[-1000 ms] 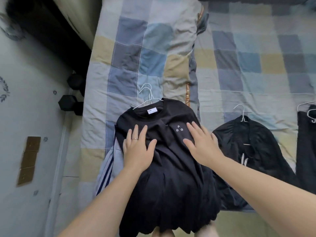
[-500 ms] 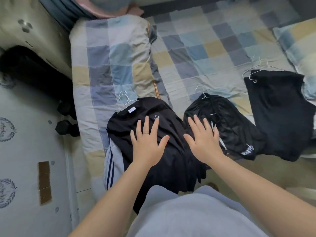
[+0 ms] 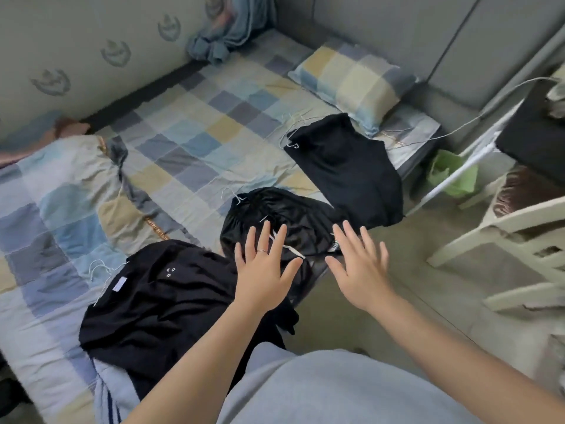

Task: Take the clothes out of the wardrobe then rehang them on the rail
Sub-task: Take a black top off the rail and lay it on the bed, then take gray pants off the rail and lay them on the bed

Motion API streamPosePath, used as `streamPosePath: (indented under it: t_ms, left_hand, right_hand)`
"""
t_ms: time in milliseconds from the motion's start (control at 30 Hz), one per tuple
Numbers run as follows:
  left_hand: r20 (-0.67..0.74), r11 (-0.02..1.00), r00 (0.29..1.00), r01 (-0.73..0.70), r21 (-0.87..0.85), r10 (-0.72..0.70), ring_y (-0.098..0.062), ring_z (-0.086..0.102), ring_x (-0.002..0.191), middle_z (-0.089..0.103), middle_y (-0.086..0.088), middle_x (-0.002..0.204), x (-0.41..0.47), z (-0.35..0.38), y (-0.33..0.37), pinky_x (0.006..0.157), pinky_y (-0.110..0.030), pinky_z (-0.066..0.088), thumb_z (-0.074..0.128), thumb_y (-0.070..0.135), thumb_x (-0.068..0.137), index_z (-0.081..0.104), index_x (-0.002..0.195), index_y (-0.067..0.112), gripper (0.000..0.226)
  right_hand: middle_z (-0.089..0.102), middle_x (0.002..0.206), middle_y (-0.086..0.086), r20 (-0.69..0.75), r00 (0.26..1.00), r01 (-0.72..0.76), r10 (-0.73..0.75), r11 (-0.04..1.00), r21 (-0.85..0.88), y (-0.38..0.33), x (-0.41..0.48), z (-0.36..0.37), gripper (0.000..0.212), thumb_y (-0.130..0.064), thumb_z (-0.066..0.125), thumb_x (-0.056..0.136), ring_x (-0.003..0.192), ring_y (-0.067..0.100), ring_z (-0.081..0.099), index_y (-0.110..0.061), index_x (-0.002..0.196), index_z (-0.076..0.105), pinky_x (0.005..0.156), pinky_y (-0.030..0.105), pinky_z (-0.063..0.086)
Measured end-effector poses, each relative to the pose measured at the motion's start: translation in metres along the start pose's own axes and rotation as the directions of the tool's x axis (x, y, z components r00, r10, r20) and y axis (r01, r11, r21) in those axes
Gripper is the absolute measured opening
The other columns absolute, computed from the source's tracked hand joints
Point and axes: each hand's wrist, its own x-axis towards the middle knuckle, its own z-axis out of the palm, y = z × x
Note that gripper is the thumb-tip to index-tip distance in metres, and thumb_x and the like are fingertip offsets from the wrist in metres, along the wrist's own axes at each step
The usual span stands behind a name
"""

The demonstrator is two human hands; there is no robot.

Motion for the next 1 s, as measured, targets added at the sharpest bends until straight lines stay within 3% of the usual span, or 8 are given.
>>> streamPosePath:
  t_ms: [167, 300, 500, 667, 767, 900, 1000]
  left_hand:
    - [0.056, 0.984, 0.983, -0.178, 0.031, 0.176, -0.017, -0.02, 0.151, -0.008, 0.008, 0.167, 0.03, 0.049, 0.136, 0.12, -0.05, -0.01, 0.025, 0.07, 0.095, -0.002, 0.155, 0.047, 0.07]
    - [0.087, 0.962, 0.958, -0.274, -0.008, 0.274, -0.016, -0.018, 0.151, -0.007, 0.008, 0.167, 0.053, 0.095, 0.246, 0.121, -0.049, -0.007, 0.028, 0.067, 0.096, 0.001, 0.156, 0.045, 0.07]
    - [0.211, 0.836, 0.819, -0.548, 0.018, 0.533, -0.016, -0.017, 0.151, -0.006, 0.008, 0.167, 0.064, 0.15, 0.386, 0.121, -0.049, -0.007, 0.022, 0.071, 0.093, -0.003, 0.154, 0.047, 0.071]
    - [0.296, 0.679, 0.647, -0.734, -0.01, 0.703, -0.019, -0.018, 0.151, -0.006, 0.009, 0.167, 0.067, 0.194, 0.484, 0.12, -0.048, -0.012, 0.012, 0.076, 0.092, -0.008, 0.153, 0.049, 0.069]
    - [0.346, 0.563, 0.515, -0.825, -0.048, 0.784, -0.018, -0.023, 0.15, -0.01, 0.01, 0.166, 0.072, 0.221, 0.544, 0.117, -0.045, -0.019, 0.008, 0.079, 0.092, -0.013, 0.151, 0.05, 0.07]
    - [0.38, 0.372, 0.298, -0.918, -0.139, 0.876, -0.015, -0.028, 0.146, -0.012, 0.011, 0.165, 0.083, 0.255, 0.635, 0.115, -0.044, -0.022, 0.009, 0.079, 0.092, -0.015, 0.152, 0.05, 0.07]
    - [0.393, 0.208, 0.121, -0.96, -0.187, 0.911, -0.018, -0.026, 0.148, -0.012, 0.01, 0.166, 0.087, 0.272, 0.708, 0.12, -0.051, -0.013, 0.005, 0.079, 0.091, -0.016, 0.152, 0.048, 0.071]
  right_hand:
    - [-0.005, 0.164, -0.016, -0.104, 0.978, -0.174, 0.183, 0.981, 0.092, 0.133, -0.037, -0.047, 0.064, -0.055, 0.029, 0.1, 0.151, 0.018, -0.006, -0.039, 0.155, 0.001, 0.117, 0.057, 0.0]
    - [-0.009, 0.163, -0.016, -0.17, 0.916, -0.333, 0.362, 0.926, 0.179, 0.234, -0.076, -0.078, 0.064, -0.056, 0.029, 0.1, 0.151, 0.019, -0.007, -0.04, 0.154, -0.003, 0.117, 0.056, 0.002]
    - [-0.009, 0.164, -0.014, -0.211, 0.772, -0.539, 0.599, 0.794, 0.282, 0.343, -0.138, -0.111, 0.065, -0.057, 0.026, 0.099, 0.151, 0.02, -0.005, -0.039, 0.154, -0.004, 0.118, 0.056, -0.002]
    - [-0.007, 0.163, -0.016, -0.247, 0.621, -0.657, 0.744, 0.666, 0.353, 0.41, -0.186, -0.122, 0.064, -0.058, 0.026, 0.099, 0.15, 0.016, -0.008, -0.041, 0.153, -0.003, 0.117, 0.054, -0.006]
    - [-0.006, 0.163, -0.019, -0.286, 0.481, -0.727, 0.829, 0.559, 0.399, 0.446, -0.208, -0.131, 0.062, -0.056, 0.028, 0.099, 0.15, 0.014, -0.009, -0.043, 0.153, -0.001, 0.118, 0.053, -0.005]
    - [-0.003, 0.164, -0.016, -0.325, 0.298, -0.799, 0.898, 0.42, 0.43, 0.495, -0.23, -0.153, 0.062, -0.058, 0.025, 0.098, 0.151, 0.017, -0.008, -0.041, 0.154, 0.003, 0.119, 0.055, -0.003]
    - [-0.007, 0.164, -0.015, -0.335, 0.141, -0.851, 0.932, 0.287, 0.44, 0.527, -0.24, -0.177, 0.064, -0.06, 0.018, 0.098, 0.151, 0.017, -0.01, -0.04, 0.155, 0.0, 0.12, 0.054, -0.003]
